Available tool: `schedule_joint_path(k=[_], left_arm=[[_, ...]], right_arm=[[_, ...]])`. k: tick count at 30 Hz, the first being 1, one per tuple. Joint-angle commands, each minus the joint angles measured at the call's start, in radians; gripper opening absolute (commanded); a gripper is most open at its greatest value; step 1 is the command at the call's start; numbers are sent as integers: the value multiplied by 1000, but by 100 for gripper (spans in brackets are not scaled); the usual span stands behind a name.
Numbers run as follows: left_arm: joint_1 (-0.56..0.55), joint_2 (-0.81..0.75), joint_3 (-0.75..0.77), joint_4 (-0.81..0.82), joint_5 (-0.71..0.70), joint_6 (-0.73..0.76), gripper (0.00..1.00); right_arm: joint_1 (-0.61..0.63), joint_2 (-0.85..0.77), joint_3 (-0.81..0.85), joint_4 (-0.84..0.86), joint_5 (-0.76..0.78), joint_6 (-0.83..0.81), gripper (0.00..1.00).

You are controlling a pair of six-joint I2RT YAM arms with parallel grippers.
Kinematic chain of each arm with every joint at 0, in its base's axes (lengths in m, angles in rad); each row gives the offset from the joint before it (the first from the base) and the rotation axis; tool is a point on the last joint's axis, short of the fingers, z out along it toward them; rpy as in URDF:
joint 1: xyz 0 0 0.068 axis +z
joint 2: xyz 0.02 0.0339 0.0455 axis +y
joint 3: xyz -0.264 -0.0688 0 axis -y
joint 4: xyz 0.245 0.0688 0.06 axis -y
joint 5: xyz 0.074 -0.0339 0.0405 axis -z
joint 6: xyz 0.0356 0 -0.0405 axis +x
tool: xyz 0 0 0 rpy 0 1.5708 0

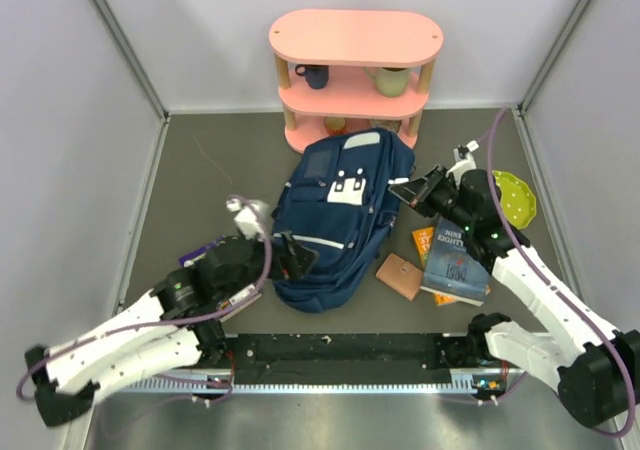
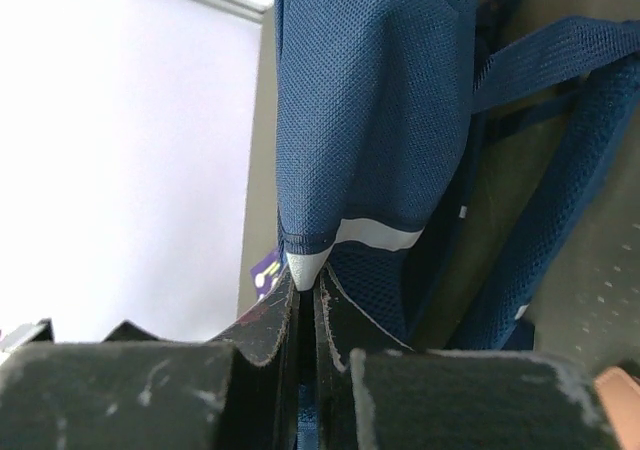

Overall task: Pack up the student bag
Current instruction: Unzip the student bag at the center of the board.

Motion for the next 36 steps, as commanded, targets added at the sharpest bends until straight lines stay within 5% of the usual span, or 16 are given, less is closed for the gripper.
schedule_joint_path(k=[1,6,11,16,19,25,36], left_arm=[[-253,250,103,164,-99,108,98],[-462,524,265,172,-254,215,99],[-473,613,277,272,-225,266,99],[-473,630,257,298,-344,281,99],[-470,637,237,324,-386,306,90],[-458,673,222,387,-337,362,65],[-430,740,226,441,-185,439,67]], right_arm=[[8,-49,-20,-54,146,-5,0],[56,-55,-49,-87,135,-47,0],[79,-67,-39,-120,140,-74,0],[87,-89,-34,-128,117,-85,0],[88,-104,-31,-140,97,-87,0],[88,-130,-23,-150,83,-91,0],[88,-125,12,-163,58,-113,0]])
